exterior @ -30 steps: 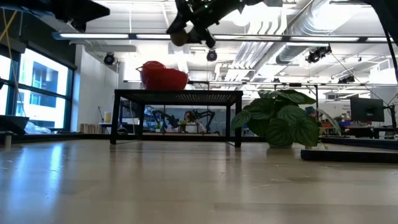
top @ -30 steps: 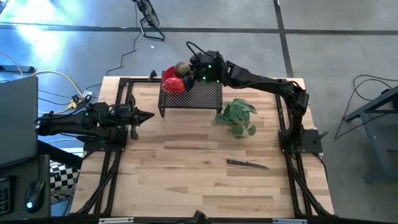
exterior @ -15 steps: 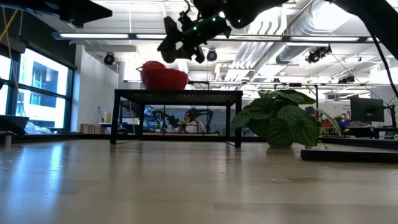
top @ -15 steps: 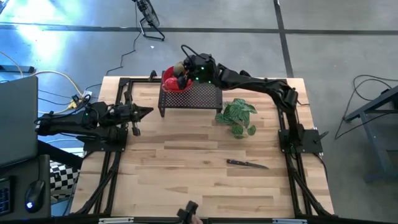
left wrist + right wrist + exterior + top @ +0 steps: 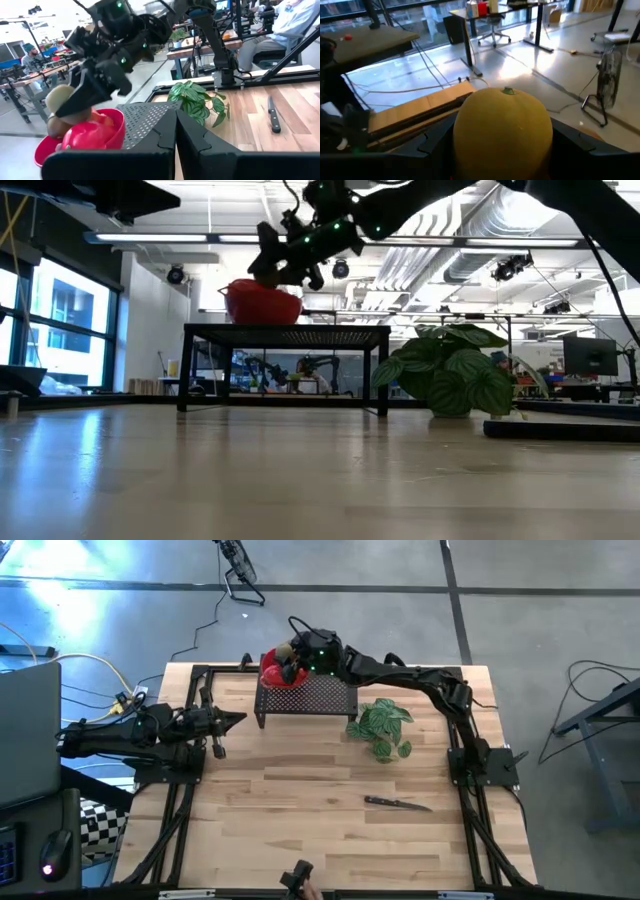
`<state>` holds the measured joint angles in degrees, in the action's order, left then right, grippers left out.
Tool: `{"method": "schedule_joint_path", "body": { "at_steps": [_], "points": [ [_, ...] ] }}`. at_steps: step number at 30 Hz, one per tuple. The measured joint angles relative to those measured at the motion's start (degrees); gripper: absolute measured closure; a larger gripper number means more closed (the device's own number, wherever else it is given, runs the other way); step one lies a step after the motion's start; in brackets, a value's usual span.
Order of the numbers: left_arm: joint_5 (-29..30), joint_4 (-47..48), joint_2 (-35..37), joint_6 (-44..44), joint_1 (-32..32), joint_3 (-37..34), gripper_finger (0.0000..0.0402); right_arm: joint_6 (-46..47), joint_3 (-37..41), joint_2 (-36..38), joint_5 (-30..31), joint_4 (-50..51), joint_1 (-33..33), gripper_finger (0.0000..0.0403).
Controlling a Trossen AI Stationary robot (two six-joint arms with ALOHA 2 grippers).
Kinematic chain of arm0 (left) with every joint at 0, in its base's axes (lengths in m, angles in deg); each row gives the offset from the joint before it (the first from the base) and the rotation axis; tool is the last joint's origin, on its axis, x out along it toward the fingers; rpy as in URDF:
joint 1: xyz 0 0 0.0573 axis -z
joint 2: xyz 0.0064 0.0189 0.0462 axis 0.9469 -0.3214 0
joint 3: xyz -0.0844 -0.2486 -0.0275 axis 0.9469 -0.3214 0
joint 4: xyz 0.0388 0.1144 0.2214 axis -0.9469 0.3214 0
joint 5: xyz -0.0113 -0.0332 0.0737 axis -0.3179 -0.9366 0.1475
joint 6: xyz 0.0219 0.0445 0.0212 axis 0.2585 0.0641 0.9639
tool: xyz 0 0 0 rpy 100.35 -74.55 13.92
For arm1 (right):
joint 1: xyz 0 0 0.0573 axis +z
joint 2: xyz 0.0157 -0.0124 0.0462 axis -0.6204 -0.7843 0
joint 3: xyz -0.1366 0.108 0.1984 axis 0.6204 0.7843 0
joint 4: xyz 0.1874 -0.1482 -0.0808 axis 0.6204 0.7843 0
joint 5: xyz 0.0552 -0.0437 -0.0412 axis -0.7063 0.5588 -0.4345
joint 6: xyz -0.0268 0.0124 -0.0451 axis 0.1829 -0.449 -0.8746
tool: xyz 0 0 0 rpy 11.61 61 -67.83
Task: Pick & Place Fruit
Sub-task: Put the brown kiwi in the red strainer bowl on the shelf
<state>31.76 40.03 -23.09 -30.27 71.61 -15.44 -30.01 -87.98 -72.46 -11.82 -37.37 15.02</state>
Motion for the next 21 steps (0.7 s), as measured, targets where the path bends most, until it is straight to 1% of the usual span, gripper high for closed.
{"method": "schedule_joint_path", "body": {
  "at_steps": [7, 11, 17, 21],
  "points": [
    [0.0, 0.0, 0.0, 0.1, 0.0, 0.0, 0.0402, -3.4, 0.1, -0.4, 3.6, -0.8, 0.1, 0.0172],
    [0.0, 0.0, 0.0, 1.1, 0.0, 0.0, 0.0402, -3.4, 0.1, -0.4, 3.4, -1.2, 0.0, 0.0172],
    [0.0, 0.0, 0.0, 1.1, 0.0, 0.0, 0.0402, -3.3, 0.1, -0.4, 0.9, -0.7, 0.0, 0.0172],
    [0.0, 0.0, 0.0, 1.1, 0.0, 0.0, 0.0402, -3.2, 0.1, -0.4, 1.0, -0.7, 0.1, 0.0166]
  ]
}}
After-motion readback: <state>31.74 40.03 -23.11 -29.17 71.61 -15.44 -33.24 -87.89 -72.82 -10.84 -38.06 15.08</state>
